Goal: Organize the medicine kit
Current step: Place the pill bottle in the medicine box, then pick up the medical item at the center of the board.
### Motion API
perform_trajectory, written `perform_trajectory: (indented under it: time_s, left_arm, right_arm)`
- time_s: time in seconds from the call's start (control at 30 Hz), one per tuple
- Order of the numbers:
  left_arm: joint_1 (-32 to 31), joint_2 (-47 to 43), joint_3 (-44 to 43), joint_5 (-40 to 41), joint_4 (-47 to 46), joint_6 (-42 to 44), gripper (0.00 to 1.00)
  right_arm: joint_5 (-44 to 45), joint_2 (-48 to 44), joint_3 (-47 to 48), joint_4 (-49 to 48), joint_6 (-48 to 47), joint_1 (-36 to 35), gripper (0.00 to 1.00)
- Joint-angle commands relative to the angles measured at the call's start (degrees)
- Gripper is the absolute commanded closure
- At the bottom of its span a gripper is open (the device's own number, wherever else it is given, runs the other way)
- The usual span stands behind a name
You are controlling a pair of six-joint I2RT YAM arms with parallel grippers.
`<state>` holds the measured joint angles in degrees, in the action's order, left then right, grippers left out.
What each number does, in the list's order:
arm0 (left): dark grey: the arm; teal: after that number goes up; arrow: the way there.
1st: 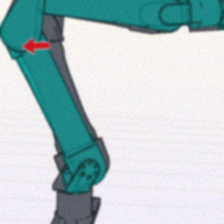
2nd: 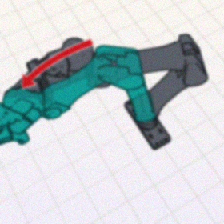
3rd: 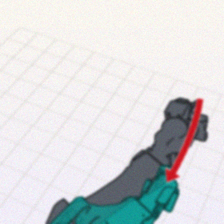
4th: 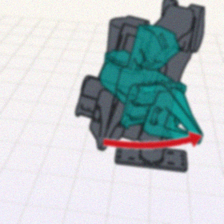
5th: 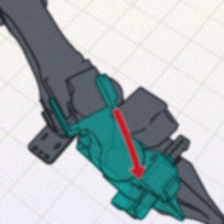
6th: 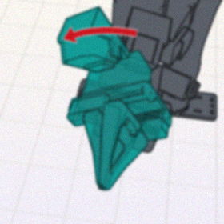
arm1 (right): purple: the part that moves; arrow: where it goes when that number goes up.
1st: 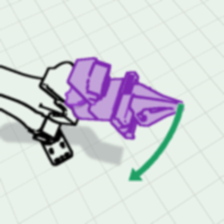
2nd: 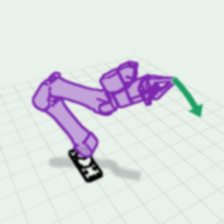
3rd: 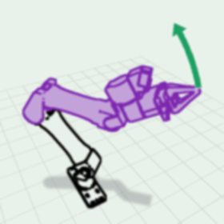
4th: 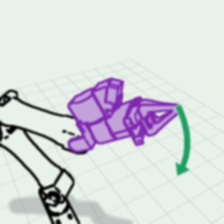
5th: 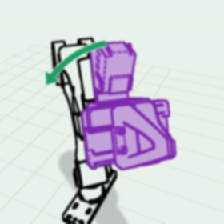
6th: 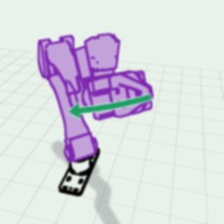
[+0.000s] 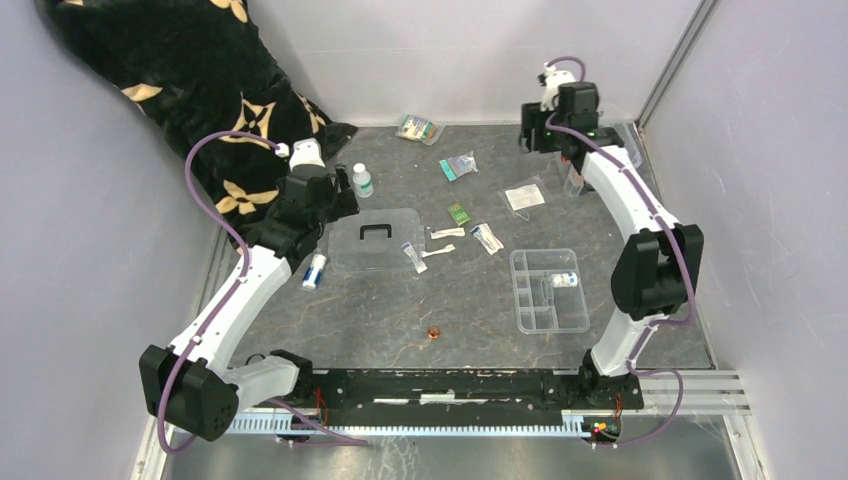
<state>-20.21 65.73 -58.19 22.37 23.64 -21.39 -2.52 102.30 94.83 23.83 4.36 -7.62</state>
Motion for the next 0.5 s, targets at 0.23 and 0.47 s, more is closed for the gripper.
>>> perform_trajectory:
  time_s: [0.23, 0.47]
  left_arm:
    - [0.3, -1.5, -0.3, 0.8, -1.3, 2.6, 0.06]
    - [0.3, -1.2, -0.5, 0.7, -1.2, 2.8, 0.06]
  right_arm:
    - [-11.9, 9.7, -1.9, -10.4, 13.5, -5.5, 0.26]
    - [-14.5, 20.4, 5.7, -13.7, 19.4, -6.3, 0.27]
